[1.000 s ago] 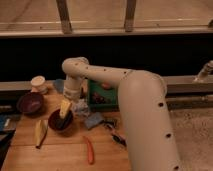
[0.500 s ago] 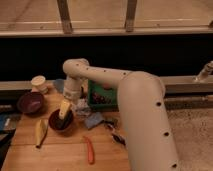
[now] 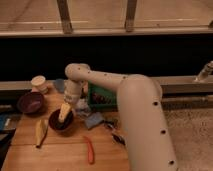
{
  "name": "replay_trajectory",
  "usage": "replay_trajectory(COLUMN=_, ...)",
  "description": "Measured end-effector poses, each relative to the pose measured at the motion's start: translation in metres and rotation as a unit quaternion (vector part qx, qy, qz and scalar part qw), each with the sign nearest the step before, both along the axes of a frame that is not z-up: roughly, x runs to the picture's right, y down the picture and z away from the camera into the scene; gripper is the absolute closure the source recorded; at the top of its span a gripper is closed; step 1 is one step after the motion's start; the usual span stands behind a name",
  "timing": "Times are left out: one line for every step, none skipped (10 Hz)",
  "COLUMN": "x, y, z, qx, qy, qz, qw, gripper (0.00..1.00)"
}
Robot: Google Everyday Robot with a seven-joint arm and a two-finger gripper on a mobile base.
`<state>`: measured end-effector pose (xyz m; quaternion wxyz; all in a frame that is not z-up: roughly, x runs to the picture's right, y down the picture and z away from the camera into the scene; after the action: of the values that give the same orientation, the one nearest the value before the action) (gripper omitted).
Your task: Place eraser in red bowl
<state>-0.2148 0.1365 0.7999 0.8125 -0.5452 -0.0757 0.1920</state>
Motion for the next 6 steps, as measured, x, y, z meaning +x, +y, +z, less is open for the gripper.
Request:
replay_trajectory(x=-0.001, y=-0.003, z=-0.003, qx=0.004, qy=-0.002, qz=-0.002, qw=1.0000, gripper=0.20)
replay_trajectory(x=-0.004, y=-0.006, z=-0.006, qx=0.009, qy=-0.004, qz=-0.007, qw=0.9999, gripper=0.20)
replay_trajectory(x=-0.007, y=-0.006, z=-0.007, qx=0.011, qy=-0.004, qz=-0.012, qw=0.9999, gripper=0.20)
replay_trajectory(x=-0.012, y=-0.005, z=-0.008, qx=0.012, qy=-0.001, qz=-0.018, qw=0.9998, gripper=0.20)
replay_trajectory(x=-0.013, y=-0.002, z=-0.006, qx=0.010, qy=0.001, qz=-0.021, qw=0.9997, gripper=0.20)
replay_trajectory(x=-0.014, y=-0.001, z=-0.006, qx=0.009, qy=0.004, qz=-0.023, qw=0.9997, gripper=0.20)
